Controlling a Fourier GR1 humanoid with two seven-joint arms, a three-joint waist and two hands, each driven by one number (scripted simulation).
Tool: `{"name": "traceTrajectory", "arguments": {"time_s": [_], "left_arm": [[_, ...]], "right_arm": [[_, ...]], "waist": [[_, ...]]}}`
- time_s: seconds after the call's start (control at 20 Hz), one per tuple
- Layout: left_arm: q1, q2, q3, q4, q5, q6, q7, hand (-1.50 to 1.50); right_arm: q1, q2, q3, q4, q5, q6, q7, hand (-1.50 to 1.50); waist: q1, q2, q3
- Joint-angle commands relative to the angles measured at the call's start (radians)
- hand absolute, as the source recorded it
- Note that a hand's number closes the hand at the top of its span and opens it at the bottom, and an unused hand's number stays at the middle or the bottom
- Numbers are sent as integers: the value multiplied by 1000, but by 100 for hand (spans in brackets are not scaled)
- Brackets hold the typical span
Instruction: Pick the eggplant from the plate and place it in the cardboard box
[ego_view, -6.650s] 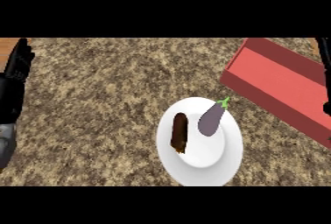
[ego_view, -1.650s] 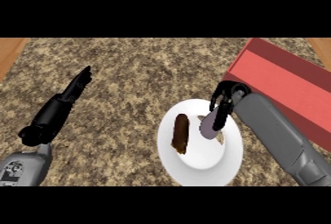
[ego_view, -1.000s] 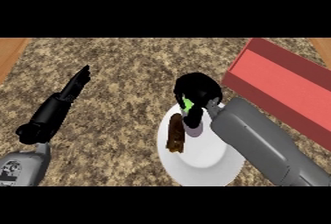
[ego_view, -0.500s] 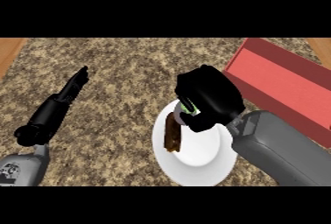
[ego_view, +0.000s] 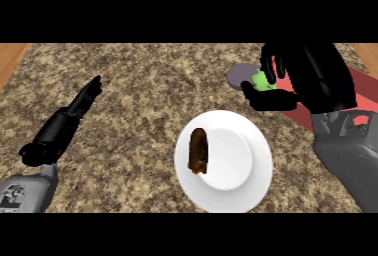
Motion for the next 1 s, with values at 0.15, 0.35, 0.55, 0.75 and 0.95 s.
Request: {"name": "traceTrajectory", "arguments": {"time_s": [0.15, 0.35, 0.55, 0.75, 0.95], "left_arm": [[-5, 20, 41, 16, 18, -39, -28, 0], [2, -26, -11, 42, -36, -17, -52, 0], [-43, -59, -22, 38, -51, 7, -16, 0], [-11, -46, -21, -21, -23, -22, 29, 0], [-51, -47, -27, -21, -32, -31, 50, 0]], "right_arm": [[19, -50, -206, 147, -3, -47, -62, 150], [-92, -106, -294, 384, -21, -15, -184, 150], [-110, -179, -298, 506, -23, 98, -261, 150], [-66, -242, -290, 644, -52, 234, -339, 150], [-114, -308, -308, 843, -43, 308, -499, 150]], "waist": [[17, 5, 0], [30, 10, 0], [24, 9, 0], [34, 9, 0], [42, 13, 1]]}}
